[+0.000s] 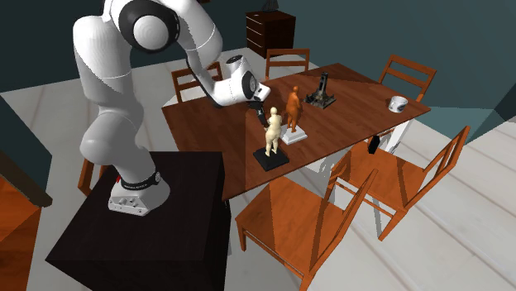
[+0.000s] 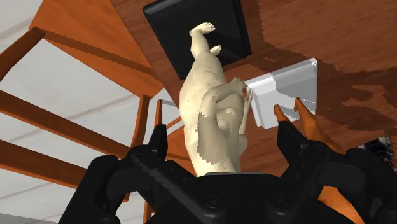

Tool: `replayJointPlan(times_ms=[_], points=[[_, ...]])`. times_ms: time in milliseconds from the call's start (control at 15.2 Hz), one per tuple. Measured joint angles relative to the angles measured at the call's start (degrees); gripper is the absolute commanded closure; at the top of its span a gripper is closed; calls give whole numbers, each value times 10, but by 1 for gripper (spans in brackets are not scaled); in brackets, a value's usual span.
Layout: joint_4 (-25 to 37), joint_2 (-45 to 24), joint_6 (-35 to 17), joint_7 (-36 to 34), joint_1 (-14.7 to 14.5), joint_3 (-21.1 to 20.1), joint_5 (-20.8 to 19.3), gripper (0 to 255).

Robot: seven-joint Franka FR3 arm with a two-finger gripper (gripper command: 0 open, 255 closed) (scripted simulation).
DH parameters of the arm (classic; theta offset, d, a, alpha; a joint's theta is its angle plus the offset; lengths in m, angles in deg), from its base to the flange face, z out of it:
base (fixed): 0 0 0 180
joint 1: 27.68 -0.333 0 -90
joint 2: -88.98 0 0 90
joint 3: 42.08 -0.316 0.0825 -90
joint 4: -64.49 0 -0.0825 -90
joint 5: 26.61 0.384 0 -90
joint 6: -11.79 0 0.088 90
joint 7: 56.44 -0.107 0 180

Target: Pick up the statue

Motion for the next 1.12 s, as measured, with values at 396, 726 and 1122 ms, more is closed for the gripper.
replayJointPlan(times_ms=[396,726,1122], points=[[24,-49,-13,-92,-45,53,-105,0],[26,-51,-14,-97,-47,56,-110,255],[26,-51,-14,-98,-47,57,-111,255]])
